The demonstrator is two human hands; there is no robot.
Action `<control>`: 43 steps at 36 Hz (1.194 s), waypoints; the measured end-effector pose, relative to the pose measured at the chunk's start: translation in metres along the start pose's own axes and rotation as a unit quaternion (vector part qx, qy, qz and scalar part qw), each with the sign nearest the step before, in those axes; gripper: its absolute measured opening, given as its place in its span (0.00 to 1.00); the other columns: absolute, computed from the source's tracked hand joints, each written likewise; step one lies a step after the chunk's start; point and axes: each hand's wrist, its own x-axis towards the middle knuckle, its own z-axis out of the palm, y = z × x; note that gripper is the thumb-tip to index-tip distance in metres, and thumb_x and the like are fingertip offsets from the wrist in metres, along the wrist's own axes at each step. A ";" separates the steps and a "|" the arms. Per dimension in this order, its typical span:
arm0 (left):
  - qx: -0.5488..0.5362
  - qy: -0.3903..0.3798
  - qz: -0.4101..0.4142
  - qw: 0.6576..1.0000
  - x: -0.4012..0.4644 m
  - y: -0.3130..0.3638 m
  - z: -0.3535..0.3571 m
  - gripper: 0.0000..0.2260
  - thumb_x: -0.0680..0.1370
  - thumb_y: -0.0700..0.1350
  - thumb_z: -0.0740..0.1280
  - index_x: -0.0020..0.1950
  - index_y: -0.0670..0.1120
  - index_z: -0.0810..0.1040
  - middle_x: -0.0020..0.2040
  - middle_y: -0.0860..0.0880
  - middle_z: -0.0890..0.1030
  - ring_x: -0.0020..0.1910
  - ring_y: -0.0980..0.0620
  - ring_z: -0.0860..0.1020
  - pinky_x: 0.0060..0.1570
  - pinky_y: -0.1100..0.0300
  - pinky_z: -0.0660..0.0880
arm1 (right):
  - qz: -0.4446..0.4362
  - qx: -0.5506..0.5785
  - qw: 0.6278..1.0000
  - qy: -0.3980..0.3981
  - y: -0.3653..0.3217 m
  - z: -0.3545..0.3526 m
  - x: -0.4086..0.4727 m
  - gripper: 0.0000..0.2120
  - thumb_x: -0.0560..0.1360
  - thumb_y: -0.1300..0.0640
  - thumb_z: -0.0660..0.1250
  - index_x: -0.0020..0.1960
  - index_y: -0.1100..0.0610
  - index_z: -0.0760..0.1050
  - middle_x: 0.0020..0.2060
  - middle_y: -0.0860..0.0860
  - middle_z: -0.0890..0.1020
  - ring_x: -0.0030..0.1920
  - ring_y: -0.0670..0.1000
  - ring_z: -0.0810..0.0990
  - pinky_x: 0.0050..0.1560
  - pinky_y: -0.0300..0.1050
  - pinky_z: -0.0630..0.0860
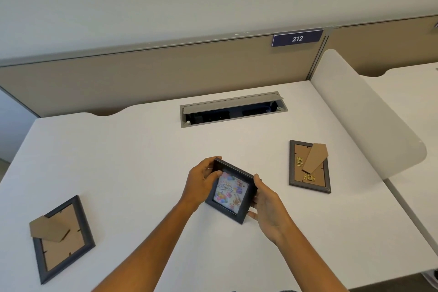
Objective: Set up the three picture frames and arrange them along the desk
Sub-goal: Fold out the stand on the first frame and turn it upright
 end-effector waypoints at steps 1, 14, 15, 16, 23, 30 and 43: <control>0.000 -0.001 -0.001 1.000 0.001 -0.001 0.000 0.17 0.83 0.38 0.67 0.72 0.44 0.77 0.67 0.47 0.82 0.65 0.50 0.79 0.65 0.55 0.80 | 0.001 -0.001 1.000 0.001 -0.001 0.000 0.001 0.30 0.74 0.31 0.70 0.68 0.48 0.82 0.65 0.53 0.87 0.68 0.58 0.83 0.73 0.63 0.75; -0.003 -0.002 -0.026 1.000 0.000 -0.011 0.000 0.16 0.83 0.40 0.68 0.71 0.41 0.77 0.63 0.47 0.84 0.62 0.50 0.82 0.55 0.68 0.81 | 0.000 -0.040 0.999 0.001 -0.005 0.003 0.002 0.34 0.70 0.25 0.72 0.68 0.46 0.82 0.64 0.52 0.87 0.67 0.57 0.83 0.69 0.61 0.77; 0.000 -0.002 -0.030 1.000 -0.001 -0.013 0.000 0.16 0.83 0.41 0.69 0.71 0.41 0.77 0.63 0.47 0.84 0.62 0.50 0.82 0.52 0.70 0.80 | -0.001 -0.050 0.999 0.003 -0.005 0.004 0.001 0.35 0.70 0.24 0.71 0.68 0.45 0.82 0.65 0.51 0.87 0.67 0.57 0.83 0.71 0.62 0.75; 0.002 -0.003 -0.033 0.999 -0.003 -0.016 0.000 0.16 0.83 0.41 0.69 0.71 0.41 0.77 0.63 0.47 0.84 0.62 0.50 0.82 0.51 0.71 0.80 | -0.003 -0.064 0.998 0.006 -0.006 0.005 0.000 0.36 0.70 0.23 0.69 0.68 0.45 0.81 0.66 0.51 0.85 0.68 0.57 0.82 0.72 0.63 0.73; 0.078 0.010 -0.030 0.996 -0.018 -0.036 -0.003 0.23 0.82 0.49 0.69 0.77 0.48 0.71 0.74 0.50 0.76 0.75 0.49 0.73 0.64 0.69 0.72 | -0.060 -0.141 0.988 0.025 -0.006 0.005 -0.009 0.44 0.73 0.22 0.61 0.80 0.47 0.68 0.77 0.49 0.74 0.77 0.54 0.71 0.79 0.61 0.63; 0.160 0.035 -0.029 0.986 -0.039 -0.055 -0.017 0.39 0.80 0.66 0.59 0.85 0.56 0.45 0.86 0.53 0.43 0.85 0.49 0.40 0.82 0.45 0.47 | -0.325 -0.460 0.809 0.171 0.004 -0.010 -0.005 0.43 0.79 0.29 0.57 0.87 0.51 0.57 0.87 0.52 0.59 0.87 0.55 0.56 0.86 0.65 0.56; 0.285 0.104 0.013 0.953 -0.082 -0.064 -0.086 0.41 0.81 0.66 0.55 0.85 0.51 0.39 0.84 0.51 0.31 0.81 0.51 0.28 0.80 0.46 0.33 | -0.500 -0.641 0.570 0.117 -0.004 0.018 0.002 0.43 0.83 0.35 0.60 0.89 0.55 0.49 0.89 0.54 0.45 0.89 0.58 0.42 0.86 0.70 0.39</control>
